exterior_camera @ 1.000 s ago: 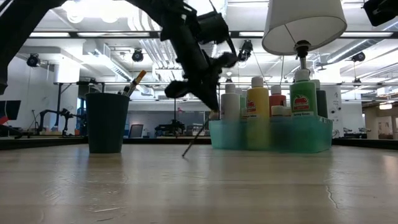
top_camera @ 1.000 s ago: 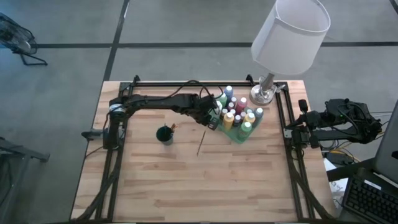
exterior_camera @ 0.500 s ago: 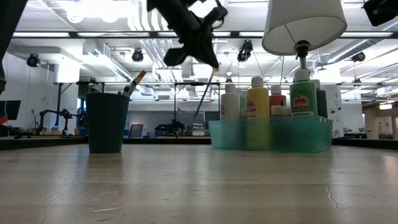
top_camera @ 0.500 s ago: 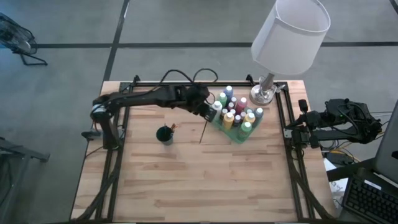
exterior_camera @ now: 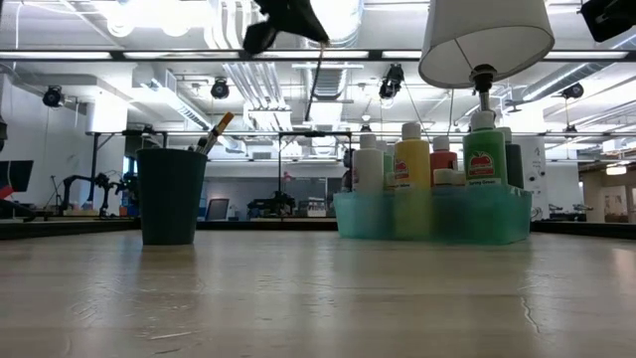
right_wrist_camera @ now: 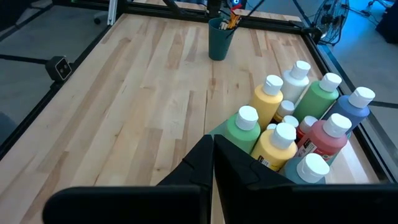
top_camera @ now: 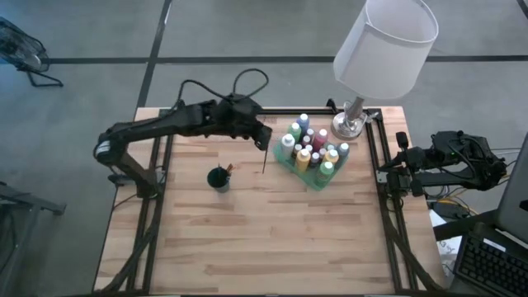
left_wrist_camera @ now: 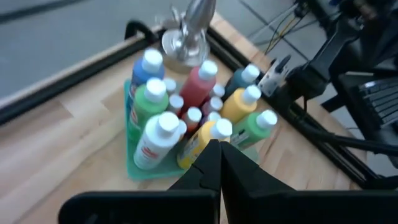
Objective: Pick & Place Paint Supplies
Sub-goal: Put the orange paint brush into the green cup
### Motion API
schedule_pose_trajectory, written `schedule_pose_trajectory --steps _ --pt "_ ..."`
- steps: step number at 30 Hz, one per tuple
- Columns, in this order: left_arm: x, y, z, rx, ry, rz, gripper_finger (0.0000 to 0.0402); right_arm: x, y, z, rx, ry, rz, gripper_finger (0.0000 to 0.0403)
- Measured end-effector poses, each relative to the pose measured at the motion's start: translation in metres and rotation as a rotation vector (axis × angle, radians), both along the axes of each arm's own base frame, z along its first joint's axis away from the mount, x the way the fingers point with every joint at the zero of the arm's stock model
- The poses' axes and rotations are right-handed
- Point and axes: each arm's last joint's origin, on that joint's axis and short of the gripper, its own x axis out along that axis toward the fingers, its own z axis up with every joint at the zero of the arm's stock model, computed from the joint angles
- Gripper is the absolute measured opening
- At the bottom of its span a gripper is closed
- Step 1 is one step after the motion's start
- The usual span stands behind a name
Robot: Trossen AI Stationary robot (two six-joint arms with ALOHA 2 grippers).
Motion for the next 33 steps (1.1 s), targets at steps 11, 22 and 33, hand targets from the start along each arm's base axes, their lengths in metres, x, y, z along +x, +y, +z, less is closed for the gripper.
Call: schedule_pose_trajectory --steps 11,22,33 --pt "-0.049 -0.019 0.045 0.235 -0.089 -0.041 0.0000 0.000 0.000 0.000 0.000 0.000 0.000 0.0008" --pt "-0.092 -0.043 0.042 0.325 -0.255 -0.054 0.0000 0.000 0.000 0.000 0.000 0.000 0.000 0.0008" --pt "-0.140 -0.060 0.008 0.448 -0.536 -0.099 0.0000 0.000 0.000 0.000 0.000 0.000 0.000 0.0008"
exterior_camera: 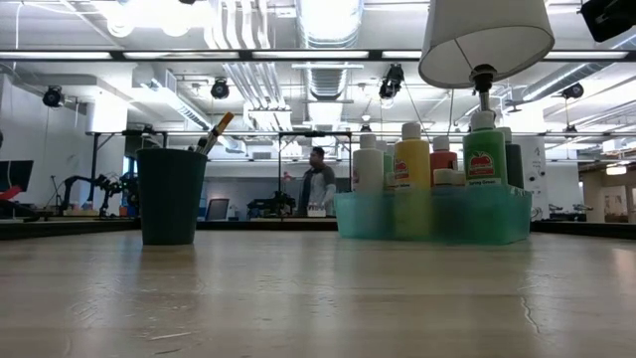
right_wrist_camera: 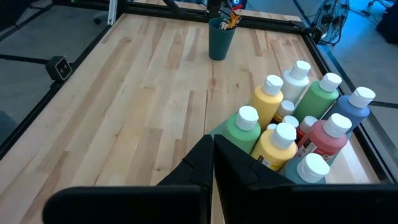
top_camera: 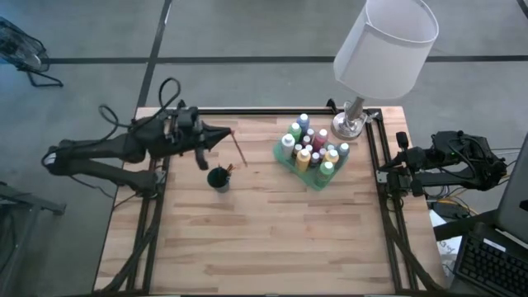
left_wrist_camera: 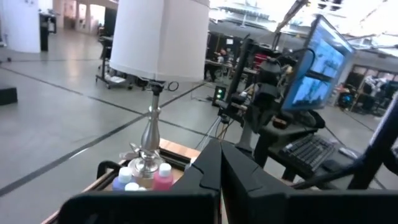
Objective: Pick & Place Paint Supplies
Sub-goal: Put the orange paint brush into the green cup
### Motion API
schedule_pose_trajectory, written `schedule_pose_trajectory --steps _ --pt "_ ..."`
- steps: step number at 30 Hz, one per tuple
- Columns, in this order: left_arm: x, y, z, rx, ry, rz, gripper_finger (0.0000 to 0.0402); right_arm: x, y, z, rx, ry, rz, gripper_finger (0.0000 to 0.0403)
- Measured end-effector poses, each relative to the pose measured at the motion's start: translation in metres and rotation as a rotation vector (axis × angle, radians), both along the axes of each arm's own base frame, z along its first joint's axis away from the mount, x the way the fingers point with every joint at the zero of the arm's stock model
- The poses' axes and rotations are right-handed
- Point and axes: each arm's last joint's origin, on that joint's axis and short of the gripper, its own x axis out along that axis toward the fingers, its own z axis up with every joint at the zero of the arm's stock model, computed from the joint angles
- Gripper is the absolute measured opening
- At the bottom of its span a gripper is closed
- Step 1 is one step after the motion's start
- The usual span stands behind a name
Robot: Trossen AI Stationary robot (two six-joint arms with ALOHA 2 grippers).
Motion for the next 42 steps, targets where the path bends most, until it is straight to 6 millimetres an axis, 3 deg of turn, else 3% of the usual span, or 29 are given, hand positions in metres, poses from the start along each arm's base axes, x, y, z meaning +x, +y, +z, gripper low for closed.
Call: schedule_pose_trajectory --steps 9,24,33,42 --pt "-0.035 -0.002 -0.026 0.031 -0.013 -0.007 0.0000 0.000 0.000 0.000 0.000 0.000 0.000 0.0008" --pt "-0.067 -0.006 -0.067 -0.008 0.028 -0.133 0.0000 0.000 0.000 0.000 0.000 0.000 0.000 0.0008" --pt "-0.078 -0.007 -0.099 -0.006 0.054 -0.141 0.0000 0.000 0.000 0.000 0.000 0.000 0.000 0.0008" --pt "-0.076 -0.007 -0.148 0.020 0.114 -0.138 0.0000 0.000 0.000 0.000 0.000 0.000 0.000 0.0008"
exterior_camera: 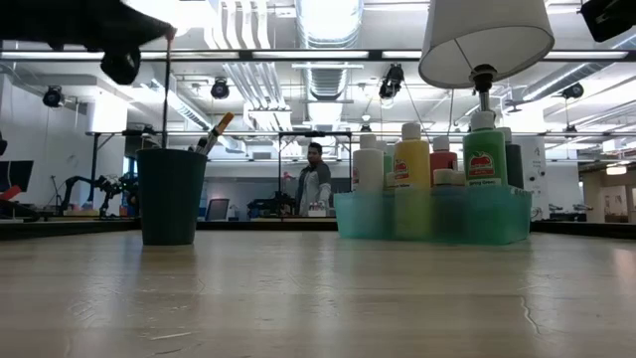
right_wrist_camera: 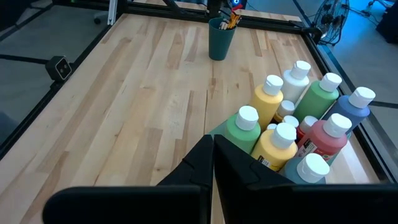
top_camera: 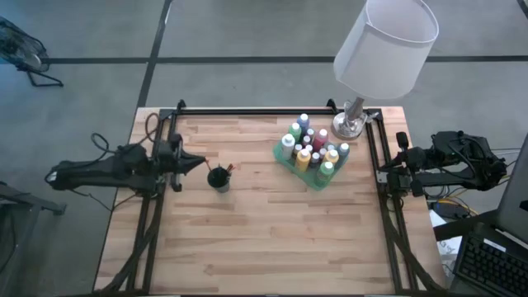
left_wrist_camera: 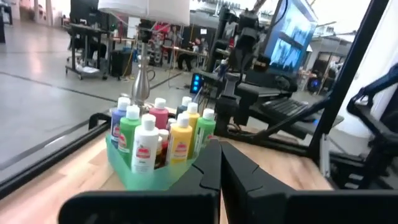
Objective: Pick & Place Paint Supplies
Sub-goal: Put the orange paint brush into the green cup, then return to Home Position
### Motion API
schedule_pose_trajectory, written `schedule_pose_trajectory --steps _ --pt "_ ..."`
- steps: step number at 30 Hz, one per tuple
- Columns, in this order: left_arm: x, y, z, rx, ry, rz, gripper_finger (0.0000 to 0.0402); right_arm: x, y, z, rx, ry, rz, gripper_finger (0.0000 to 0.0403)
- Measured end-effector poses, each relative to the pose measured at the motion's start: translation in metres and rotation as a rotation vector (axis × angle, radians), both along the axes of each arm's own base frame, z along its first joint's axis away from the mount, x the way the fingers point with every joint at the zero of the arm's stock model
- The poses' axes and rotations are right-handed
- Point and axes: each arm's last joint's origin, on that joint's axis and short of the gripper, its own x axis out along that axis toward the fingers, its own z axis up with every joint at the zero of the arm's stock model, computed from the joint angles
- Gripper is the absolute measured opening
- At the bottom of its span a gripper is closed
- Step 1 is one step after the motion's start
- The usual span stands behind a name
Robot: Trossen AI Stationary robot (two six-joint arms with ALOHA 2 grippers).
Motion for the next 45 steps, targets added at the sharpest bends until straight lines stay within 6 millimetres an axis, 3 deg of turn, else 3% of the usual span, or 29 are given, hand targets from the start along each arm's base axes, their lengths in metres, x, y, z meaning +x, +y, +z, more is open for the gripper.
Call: schedule_pose_trajectory --steps 12,22,26,31,38,45 --pt "0.009 0.000 -0.061 0.072 0.030 0.000 0.0000 0.000 0.000 0.000 0.000 0.000 0.000 0.0008" --pt "0.009 0.000 -0.088 0.072 0.097 0.003 0.0008 0.000 0.000 0.000 0.000 0.001 0.000 0.0008" --pt "0.009 0.001 -0.085 0.036 0.063 0.027 0.0029 0.000 0.000 0.000 0.000 0.000 0.000 0.0008" --pt "0.009 0.001 -0.075 0.028 0.027 0.041 0.0085 0.000 0.000 0.000 0.000 0.000 0.000 0.0008" --pt "0.008 0.002 -0.042 0.061 -0.064 0.083 0.0169 0.000 0.000 0.000 0.000 0.000 0.000 0.0008" --pt "0.006 0.002 -0.018 0.061 -0.134 0.083 0.0187 0.000 0.000 0.000 0.000 0.000 0.000 0.0008"
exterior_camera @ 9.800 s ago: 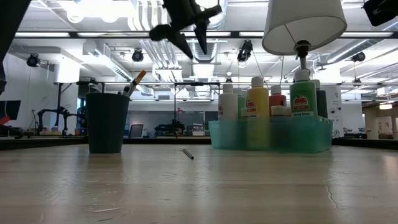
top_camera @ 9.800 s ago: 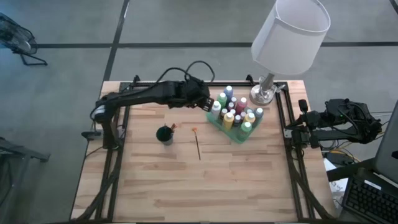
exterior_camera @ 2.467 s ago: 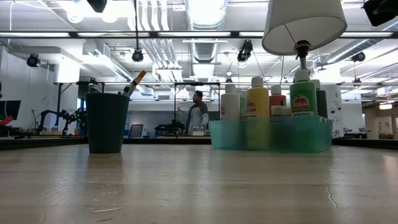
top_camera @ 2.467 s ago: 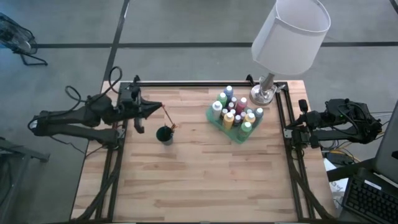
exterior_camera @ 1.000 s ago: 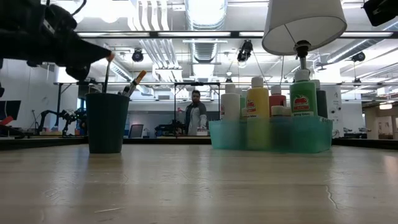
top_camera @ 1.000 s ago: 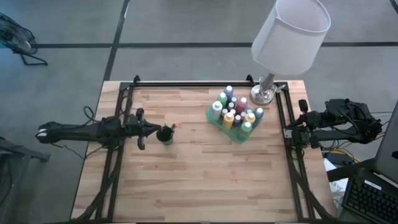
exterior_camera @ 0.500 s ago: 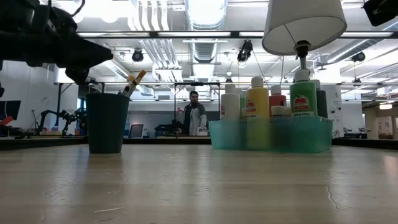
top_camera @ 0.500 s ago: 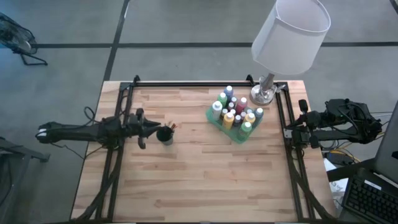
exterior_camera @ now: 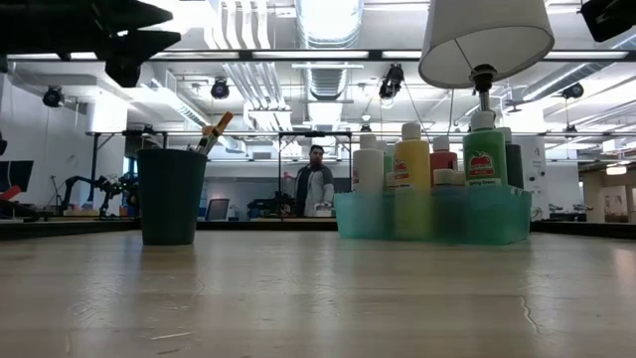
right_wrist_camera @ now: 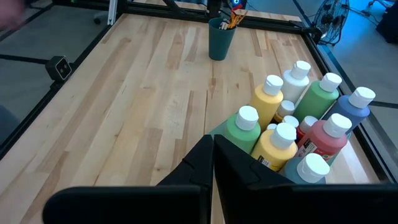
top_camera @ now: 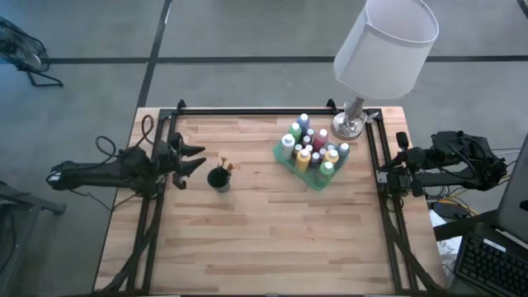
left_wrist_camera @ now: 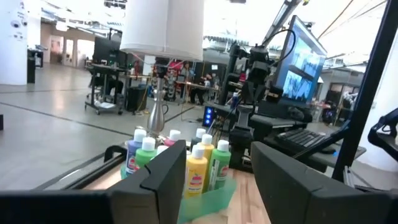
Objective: Pick & Place Paint Supplies
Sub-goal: Return to Home Position
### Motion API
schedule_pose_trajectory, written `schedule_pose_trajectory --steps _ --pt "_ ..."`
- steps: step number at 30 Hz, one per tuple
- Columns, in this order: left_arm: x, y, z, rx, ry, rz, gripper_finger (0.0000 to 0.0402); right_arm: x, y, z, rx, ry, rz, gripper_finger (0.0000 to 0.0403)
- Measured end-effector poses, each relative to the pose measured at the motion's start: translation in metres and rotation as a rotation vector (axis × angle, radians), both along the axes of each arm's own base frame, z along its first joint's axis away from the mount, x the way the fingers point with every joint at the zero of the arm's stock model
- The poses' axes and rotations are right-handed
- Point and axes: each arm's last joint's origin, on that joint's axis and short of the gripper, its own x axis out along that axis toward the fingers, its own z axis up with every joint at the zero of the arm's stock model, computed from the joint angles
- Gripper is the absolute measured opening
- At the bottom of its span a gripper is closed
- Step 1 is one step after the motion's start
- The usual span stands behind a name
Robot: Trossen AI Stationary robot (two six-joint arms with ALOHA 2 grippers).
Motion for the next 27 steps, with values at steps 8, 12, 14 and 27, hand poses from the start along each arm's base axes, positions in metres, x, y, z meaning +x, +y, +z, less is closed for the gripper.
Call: schedule_pose_trajectory --steps 8,12,14,27 --pt "0.000 0.000 -0.002 0.019 0.015 0.010 0.0188 0.000 0.000 0.000 0.000 0.000 0.000 0.0008" --pt "0.000 -0.001 -0.002 -0.111 -0.020 -0.063 0.0188 0.000 0.000 0.000 0.000 0.000 0.000 0.0008" --pt "0.000 -0.001 -0.002 -0.156 -0.034 -0.064 0.0188 0.000 0.000 0.000 0.000 0.000 0.000 0.0008" --pt "-0.019 -0.005 -0.020 0.111 0.071 -0.139 0.0188 0.000 0.000 0.000 0.000 0.001 0.000 0.0008"
